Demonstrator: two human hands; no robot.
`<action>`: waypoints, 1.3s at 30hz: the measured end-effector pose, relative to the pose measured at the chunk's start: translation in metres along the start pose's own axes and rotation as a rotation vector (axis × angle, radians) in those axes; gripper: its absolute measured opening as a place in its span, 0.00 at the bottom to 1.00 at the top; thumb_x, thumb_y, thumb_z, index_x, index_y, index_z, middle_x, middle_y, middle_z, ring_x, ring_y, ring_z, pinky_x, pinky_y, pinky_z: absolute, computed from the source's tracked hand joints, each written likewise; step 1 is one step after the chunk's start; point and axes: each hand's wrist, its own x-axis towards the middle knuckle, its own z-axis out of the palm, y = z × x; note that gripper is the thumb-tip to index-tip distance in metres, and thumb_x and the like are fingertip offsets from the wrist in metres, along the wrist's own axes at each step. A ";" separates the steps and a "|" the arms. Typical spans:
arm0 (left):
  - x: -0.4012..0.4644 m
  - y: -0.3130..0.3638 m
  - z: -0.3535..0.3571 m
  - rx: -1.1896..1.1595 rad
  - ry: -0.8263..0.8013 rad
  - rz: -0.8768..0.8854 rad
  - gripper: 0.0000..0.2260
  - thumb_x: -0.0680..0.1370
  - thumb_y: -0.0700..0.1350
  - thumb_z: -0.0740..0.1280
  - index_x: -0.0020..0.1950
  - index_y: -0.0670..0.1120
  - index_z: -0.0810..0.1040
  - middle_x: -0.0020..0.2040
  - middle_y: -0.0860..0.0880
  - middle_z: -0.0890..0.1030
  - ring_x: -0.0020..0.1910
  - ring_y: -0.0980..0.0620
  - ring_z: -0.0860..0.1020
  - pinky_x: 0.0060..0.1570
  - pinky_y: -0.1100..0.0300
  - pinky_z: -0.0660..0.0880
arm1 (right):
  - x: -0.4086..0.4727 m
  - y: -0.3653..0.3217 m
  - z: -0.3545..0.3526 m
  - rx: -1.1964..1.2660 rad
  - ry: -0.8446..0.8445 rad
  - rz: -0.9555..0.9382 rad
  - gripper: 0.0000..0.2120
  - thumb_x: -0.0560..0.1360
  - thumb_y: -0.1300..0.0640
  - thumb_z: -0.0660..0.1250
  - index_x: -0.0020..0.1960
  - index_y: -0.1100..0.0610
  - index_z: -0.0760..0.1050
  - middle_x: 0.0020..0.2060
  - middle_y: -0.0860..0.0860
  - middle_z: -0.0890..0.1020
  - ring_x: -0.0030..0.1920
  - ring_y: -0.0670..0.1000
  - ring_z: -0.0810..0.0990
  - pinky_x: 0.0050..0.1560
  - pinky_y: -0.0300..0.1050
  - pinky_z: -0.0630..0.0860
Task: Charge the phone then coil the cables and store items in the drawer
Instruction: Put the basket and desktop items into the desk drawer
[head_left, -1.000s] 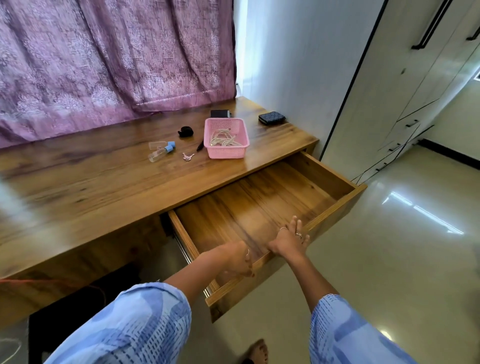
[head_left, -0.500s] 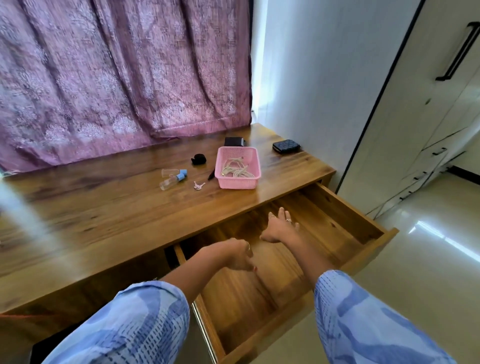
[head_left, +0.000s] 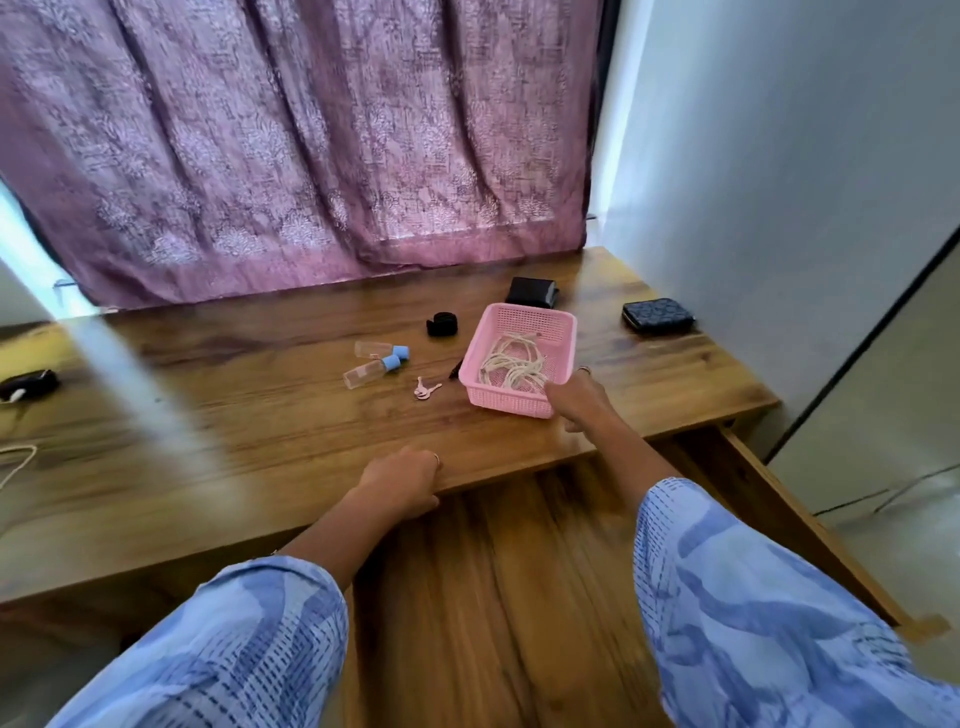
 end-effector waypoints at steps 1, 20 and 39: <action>0.002 0.000 0.003 0.015 -0.001 -0.017 0.20 0.74 0.49 0.68 0.65 0.50 0.72 0.64 0.48 0.75 0.61 0.48 0.73 0.58 0.52 0.73 | 0.006 -0.001 0.000 0.049 0.004 0.006 0.22 0.76 0.54 0.61 0.66 0.62 0.65 0.62 0.60 0.73 0.55 0.60 0.77 0.44 0.52 0.81; -0.005 -0.020 0.007 -0.062 -0.147 -0.165 0.27 0.79 0.37 0.55 0.76 0.54 0.56 0.77 0.49 0.57 0.74 0.47 0.60 0.72 0.55 0.56 | -0.012 0.024 -0.059 0.266 -0.154 -0.097 0.21 0.74 0.69 0.63 0.64 0.56 0.66 0.55 0.58 0.78 0.44 0.58 0.84 0.43 0.57 0.82; -0.046 -0.088 0.022 -0.179 -0.013 -0.244 0.27 0.77 0.34 0.56 0.76 0.49 0.59 0.77 0.49 0.58 0.74 0.47 0.61 0.71 0.59 0.56 | -0.123 0.121 0.006 -0.207 -0.821 -0.170 0.20 0.73 0.69 0.65 0.63 0.60 0.66 0.46 0.54 0.79 0.35 0.46 0.83 0.32 0.37 0.78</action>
